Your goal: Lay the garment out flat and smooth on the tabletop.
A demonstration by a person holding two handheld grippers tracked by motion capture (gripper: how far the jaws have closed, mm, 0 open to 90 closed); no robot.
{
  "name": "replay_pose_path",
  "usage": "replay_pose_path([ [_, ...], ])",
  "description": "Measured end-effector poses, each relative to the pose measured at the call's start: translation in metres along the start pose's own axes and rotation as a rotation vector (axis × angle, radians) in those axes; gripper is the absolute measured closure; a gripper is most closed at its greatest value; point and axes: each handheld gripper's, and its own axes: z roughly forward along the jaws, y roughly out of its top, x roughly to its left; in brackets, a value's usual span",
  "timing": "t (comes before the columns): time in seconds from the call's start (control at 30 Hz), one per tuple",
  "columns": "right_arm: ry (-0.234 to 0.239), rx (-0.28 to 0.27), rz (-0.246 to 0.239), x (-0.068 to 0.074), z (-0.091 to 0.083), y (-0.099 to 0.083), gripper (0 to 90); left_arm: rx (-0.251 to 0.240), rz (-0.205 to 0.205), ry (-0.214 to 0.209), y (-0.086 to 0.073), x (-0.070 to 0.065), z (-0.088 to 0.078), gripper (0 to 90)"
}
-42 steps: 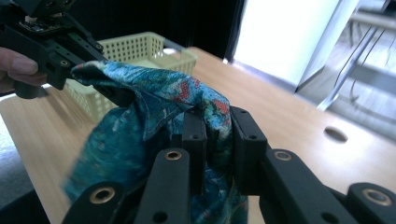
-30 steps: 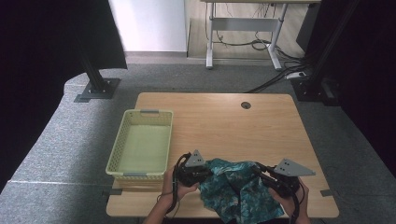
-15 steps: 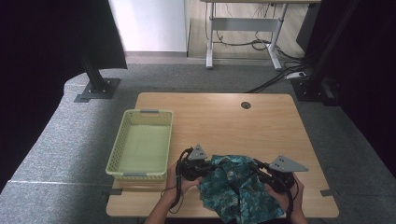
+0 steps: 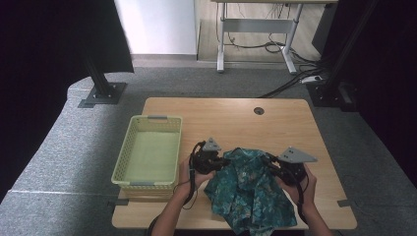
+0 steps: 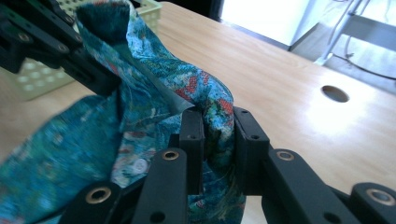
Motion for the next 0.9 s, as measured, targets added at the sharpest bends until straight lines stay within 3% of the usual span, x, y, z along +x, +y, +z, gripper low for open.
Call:
replay_pose_path([
  [0.1, -0.020, 0.016, 0.006, -0.012, 0.012, 0.008, 73.9, -0.010, -0.039, 0.024, 0.009, 0.009, 0.008, 85.2],
  [0.13, -0.027, 0.023, 0.010, -0.017, 0.017, 0.009, 71.9, -0.022, -0.065, 0.063, 0.010, 0.011, 0.011, 80.8],
  [0.2, -0.047, 0.046, 0.018, -0.025, 0.030, 0.009, 56.6, -0.041, -0.095, 0.136, 0.011, 0.013, 0.015, 64.3],
  [0.23, -0.075, 0.054, 0.012, -0.028, 0.036, 0.008, 50.0, -0.049, -0.109, 0.151, 0.010, 0.013, 0.016, 55.0],
  [0.3, -0.117, 0.061, 0.025, -0.031, 0.041, 0.004, 41.1, -0.042, -0.104, 0.144, 0.009, 0.011, 0.016, 52.8],
  [0.33, -0.117, 0.061, 0.025, -0.031, 0.041, 0.004, 41.1, -0.042, -0.104, 0.144, 0.009, 0.011, 0.016, 51.5],
  [0.37, -0.145, 0.040, 0.042, -0.031, 0.039, 0.001, 37.3, -0.038, -0.097, 0.146, 0.008, 0.009, 0.016, 50.3],
  [0.43, -0.158, 0.022, 0.052, -0.028, 0.034, -0.001, 35.7, -0.010, -0.058, 0.142, 0.003, 0.000, 0.015, 48.0],
  [0.53, -0.128, 0.015, 0.065, -0.021, 0.026, -0.006, 36.0, 0.030, -0.014, 0.132, -0.004, -0.014, 0.018, 46.3],
  [0.7, -0.061, 0.050, 0.027, -0.001, 0.018, -0.025, 38.1, 0.091, 0.054, 0.104, -0.020, -0.039, 0.032, 43.5],
  [0.9, 0.044, 0.123, 0.028, 0.024, 0.017, -0.054, 37.9, 0.137, 0.076, 0.064, -0.038, -0.058, 0.050, 43.0],
])
